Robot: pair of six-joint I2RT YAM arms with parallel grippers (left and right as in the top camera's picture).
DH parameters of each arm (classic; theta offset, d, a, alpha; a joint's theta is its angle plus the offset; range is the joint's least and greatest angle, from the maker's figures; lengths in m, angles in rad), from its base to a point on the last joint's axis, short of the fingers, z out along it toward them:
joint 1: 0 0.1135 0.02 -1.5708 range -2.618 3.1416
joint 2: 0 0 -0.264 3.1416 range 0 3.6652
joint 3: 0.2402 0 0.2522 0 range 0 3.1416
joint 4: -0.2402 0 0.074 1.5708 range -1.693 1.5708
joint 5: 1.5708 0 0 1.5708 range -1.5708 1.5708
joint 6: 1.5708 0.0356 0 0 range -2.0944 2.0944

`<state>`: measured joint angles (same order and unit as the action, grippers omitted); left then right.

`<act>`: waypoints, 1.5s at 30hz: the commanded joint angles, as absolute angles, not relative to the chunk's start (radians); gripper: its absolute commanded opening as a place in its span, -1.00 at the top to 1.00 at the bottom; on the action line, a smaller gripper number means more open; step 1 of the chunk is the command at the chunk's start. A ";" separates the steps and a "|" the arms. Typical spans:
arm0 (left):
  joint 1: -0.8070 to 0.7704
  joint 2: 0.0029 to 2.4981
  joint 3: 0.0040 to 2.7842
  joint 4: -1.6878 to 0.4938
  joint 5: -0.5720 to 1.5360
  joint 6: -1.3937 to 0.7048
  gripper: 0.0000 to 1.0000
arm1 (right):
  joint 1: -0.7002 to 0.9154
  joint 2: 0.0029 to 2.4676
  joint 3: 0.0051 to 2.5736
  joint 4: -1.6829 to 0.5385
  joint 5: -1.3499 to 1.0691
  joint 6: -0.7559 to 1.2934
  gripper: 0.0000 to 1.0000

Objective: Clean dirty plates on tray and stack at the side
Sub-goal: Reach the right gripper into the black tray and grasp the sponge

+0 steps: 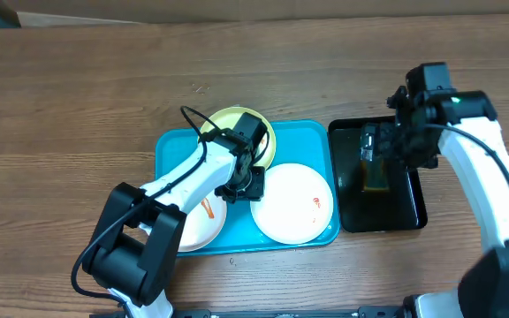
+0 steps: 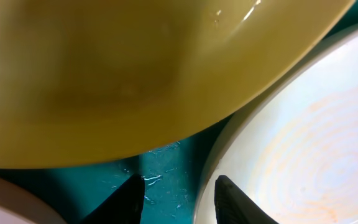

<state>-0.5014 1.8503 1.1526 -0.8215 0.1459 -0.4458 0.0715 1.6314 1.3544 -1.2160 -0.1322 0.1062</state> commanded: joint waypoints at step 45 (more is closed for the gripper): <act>-0.498 1.860 1.174 -0.815 0.177 -0.442 0.11 | 0.096 1.794 1.242 -1.156 -0.086 0.235 -0.71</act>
<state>-0.5014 1.8503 1.1526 -0.8158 0.1646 -0.4458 0.0940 1.7992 1.1614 -1.1530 -0.0780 0.2337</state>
